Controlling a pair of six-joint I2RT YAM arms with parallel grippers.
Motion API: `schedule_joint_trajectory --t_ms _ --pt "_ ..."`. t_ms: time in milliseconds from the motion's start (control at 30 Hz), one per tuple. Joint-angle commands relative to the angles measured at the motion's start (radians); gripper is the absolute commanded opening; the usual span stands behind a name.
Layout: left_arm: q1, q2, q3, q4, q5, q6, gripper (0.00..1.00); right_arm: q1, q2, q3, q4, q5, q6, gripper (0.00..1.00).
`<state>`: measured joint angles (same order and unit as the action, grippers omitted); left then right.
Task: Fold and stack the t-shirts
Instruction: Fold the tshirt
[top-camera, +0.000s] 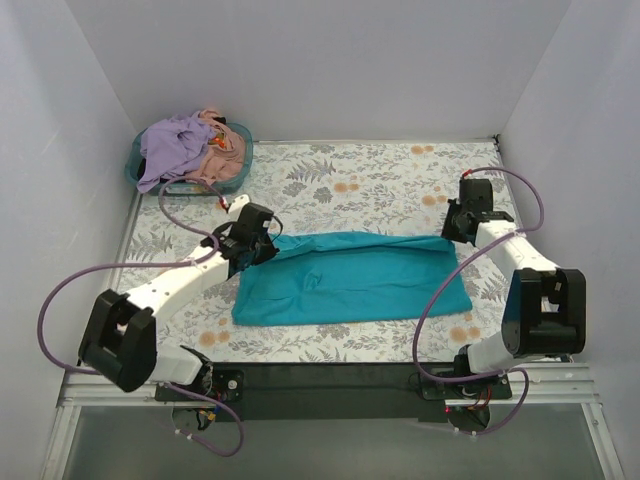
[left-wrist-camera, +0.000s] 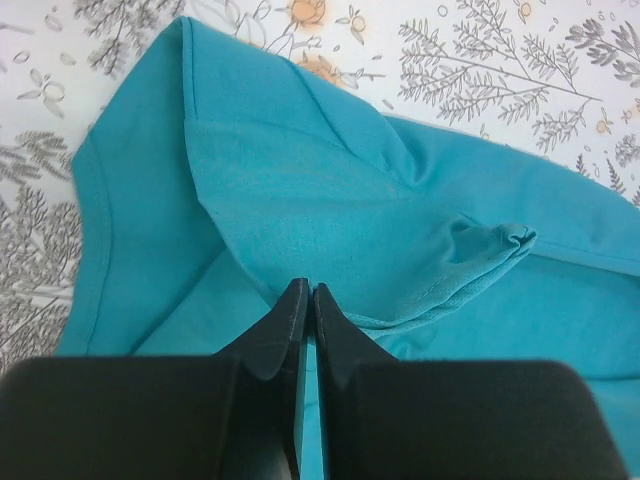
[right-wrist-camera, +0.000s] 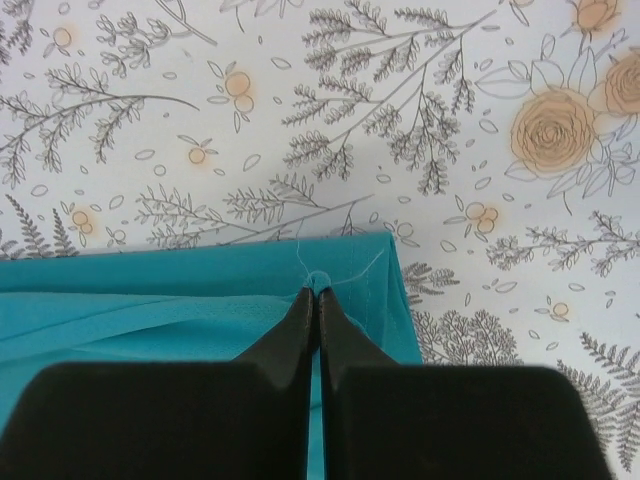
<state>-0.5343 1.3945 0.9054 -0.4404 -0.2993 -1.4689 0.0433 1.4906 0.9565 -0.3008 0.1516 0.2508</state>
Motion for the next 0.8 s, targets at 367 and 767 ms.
schedule_joint_trajectory --t_ms 367,767 --pt "-0.03 -0.331 -0.226 -0.015 0.078 -0.131 0.0 0.0 -0.153 -0.113 0.006 0.034 -0.008 0.01" --pt "-0.049 -0.458 -0.375 -0.043 0.276 -0.172 0.21 0.0 -0.19 -0.24 -0.024 0.074 0.038 0.24"
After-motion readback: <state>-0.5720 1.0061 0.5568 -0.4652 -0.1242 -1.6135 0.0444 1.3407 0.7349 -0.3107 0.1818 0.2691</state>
